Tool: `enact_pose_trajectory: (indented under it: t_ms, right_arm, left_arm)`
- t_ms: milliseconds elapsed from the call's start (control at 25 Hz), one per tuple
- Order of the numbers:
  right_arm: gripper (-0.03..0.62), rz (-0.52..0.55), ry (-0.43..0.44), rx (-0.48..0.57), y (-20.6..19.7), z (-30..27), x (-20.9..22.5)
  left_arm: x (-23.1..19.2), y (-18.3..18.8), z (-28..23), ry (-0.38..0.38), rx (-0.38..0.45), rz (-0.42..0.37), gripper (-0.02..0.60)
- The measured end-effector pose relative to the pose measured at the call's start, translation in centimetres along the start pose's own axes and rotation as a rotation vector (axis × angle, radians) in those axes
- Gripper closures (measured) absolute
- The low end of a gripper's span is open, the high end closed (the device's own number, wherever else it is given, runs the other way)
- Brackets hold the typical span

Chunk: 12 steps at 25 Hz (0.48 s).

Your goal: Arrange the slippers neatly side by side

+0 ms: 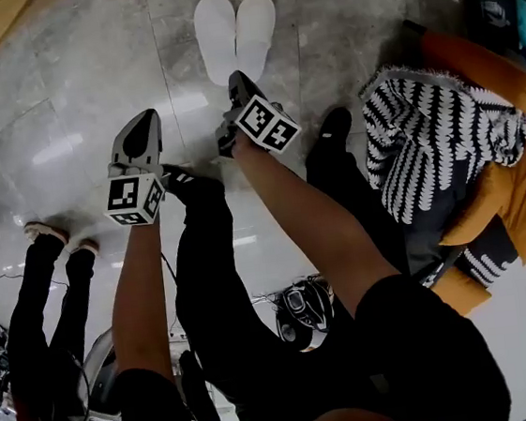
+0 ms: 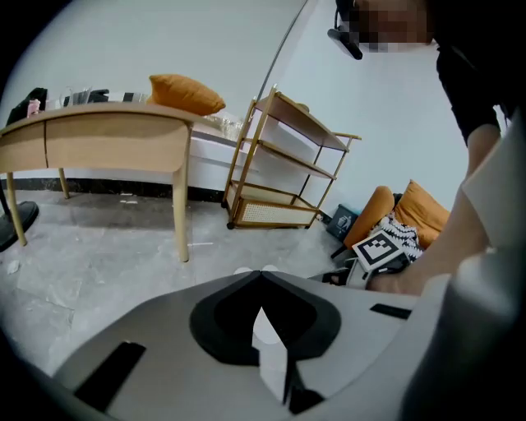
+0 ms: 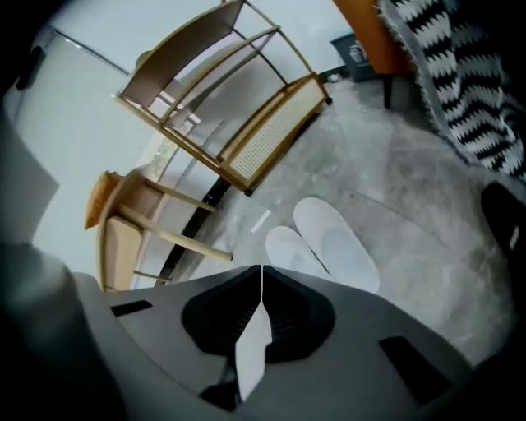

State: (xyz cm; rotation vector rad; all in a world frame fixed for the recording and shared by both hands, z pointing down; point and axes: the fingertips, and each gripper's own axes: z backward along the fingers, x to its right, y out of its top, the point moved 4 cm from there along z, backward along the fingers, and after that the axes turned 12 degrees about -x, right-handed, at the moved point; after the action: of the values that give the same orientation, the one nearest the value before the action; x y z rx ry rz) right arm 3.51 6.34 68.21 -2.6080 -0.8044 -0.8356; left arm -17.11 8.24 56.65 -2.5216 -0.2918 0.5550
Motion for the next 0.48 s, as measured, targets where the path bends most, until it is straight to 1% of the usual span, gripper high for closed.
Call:
enact_pose_trajectory:
  t_ms: [120,240,360,480]
  right_arm:
    - [0.563,0.155,0.074,-0.022,2.9,6.2,-2.5]
    - [0.563,0.35,0.139,-0.021,6.6,13.0,-6.1]
    - [0.563,0.591,0.203,0.004,10.3,20.1,-10.9]
    - [0.563,0.875,0.261,0.029,13.3,27.4,-17.1]
  left_arm:
    - [4.3,3.3,2.9,-0.004,0.03,0.0,0.568]
    - [8.7,7.4,6.4,-0.002,0.084,0.009,0.568]
    - [12.8,12.1,10.3,-0.015,0.152,0.005,0.568]
    - [16.4,17.3,14.7,-0.046,0.219,-0.034,0.568]
